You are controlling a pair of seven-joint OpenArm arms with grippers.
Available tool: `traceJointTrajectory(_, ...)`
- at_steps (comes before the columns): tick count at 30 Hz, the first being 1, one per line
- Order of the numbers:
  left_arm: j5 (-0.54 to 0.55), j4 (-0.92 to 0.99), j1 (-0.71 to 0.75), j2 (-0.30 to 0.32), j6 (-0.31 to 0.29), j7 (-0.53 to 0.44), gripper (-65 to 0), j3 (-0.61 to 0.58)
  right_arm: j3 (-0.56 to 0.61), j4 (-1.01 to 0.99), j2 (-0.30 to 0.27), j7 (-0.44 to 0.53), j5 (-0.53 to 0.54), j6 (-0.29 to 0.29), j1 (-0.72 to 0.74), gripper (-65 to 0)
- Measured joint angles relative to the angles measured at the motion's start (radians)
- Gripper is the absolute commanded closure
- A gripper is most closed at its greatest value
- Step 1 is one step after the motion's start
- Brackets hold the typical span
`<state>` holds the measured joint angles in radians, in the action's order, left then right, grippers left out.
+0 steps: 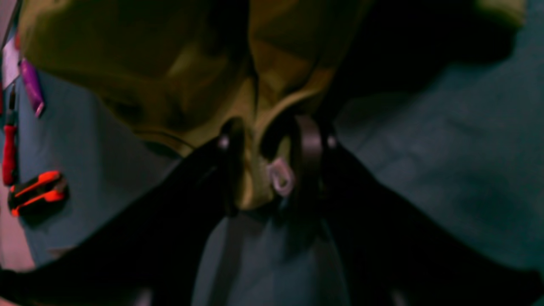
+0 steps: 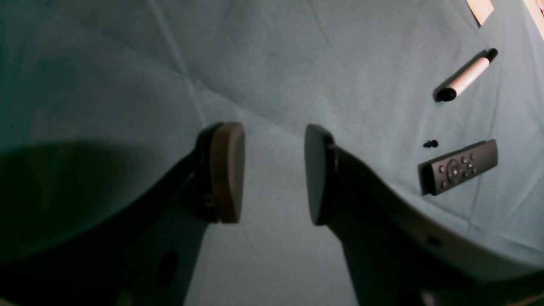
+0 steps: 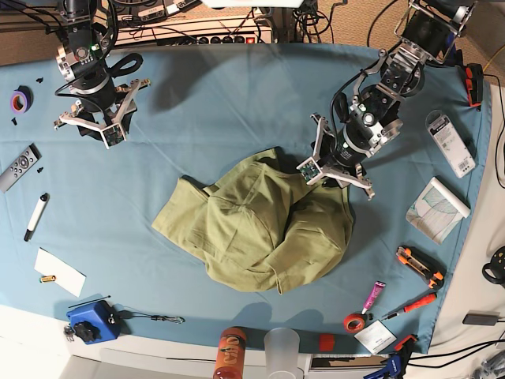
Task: Layout the t-shirt on the table in an organized manner, then fold the t-shirt properly
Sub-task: 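Move the left gripper down onto the crumpled olive t-shirt, then grasp the shirt fabric with the left gripper and lift it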
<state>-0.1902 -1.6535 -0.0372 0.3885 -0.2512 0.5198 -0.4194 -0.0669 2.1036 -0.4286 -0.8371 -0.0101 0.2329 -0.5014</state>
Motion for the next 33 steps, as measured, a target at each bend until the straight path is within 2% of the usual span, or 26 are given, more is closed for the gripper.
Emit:
traceJointTrajectory(3,0.000,0.000,-0.003,0.000,-0.035,0.000,-15.8,0.000,0.000,0.000,0.000,0.000,0.000,0.000,0.000,-23.6)
traceJointTrajectory(4,0.000,0.000,-0.003,0.000,-0.035,0.002,-12.8,0.000,0.000,0.000,0.000,0.000,0.000,0.000,0.000,-23.6)
traceJointTrajectory(6,0.019,0.000,-0.002,0.000,-0.036,0.013,-1.7,0.000,0.000,0.000,0.000,0.000,0.000,0.000,0.000,-23.6)
traceJointTrajectory(7,0.033,0.000,-0.002,-0.001,-0.027,0.026,0.0,-0.001,0.000,0.000,0.000,0.000,0.000,0.000,0.000,-23.6)
traceJointTrajectory(10,0.044,-0.002,-0.003,-0.014,0.047,0.089,0.0,-0.001,0.000,0.000,0.000,0.005,0.000,0.000,0.000,-23.6)
traceJointTrajectory(15,0.043,-0.121,0.006,-0.039,0.213,0.319,0.0,-0.001,0.000,0.000,0.000,0.026,0.000,0.000,0.000,-23.6)
traceJointTrajectory(17,0.046,-0.217,0.008,-0.046,0.229,0.349,0.0,-0.001,0.000,0.000,0.000,0.026,0.000,0.000,0.002,-23.6)
traceJointTrajectory(23,0.044,-0.505,0.118,-0.047,0.225,0.338,0.0,0.000,0.000,0.000,0.000,0.054,0.000,0.000,0.002,-23.6)
traceJointTrajectory(26,-0.005,-0.657,0.179,-0.048,0.230,0.315,0.0,0.000,0.000,0.000,0.000,0.087,0.000,0.038,0.003,-23.6)
traceJointTrajectory(28,-0.041,-0.702,0.215,-0.047,0.260,0.288,0.0,0.001,0.000,-0.001,0.000,0.101,0.013,0.076,0.003,-23.6)
traceJointTrajectory(31,-0.090,-0.676,0.264,-0.044,0.279,0.311,0.0,0.002,0.003,-0.002,0.001,0.110,0.115,0.198,0.022,-23.6)
traceJointTrajectory(33,-0.090,-0.684,0.269,-0.045,0.276,0.307,0.0,0.002,0.002,-0.001,0.016,0.118,0.151,0.255,0.052,-23.6)
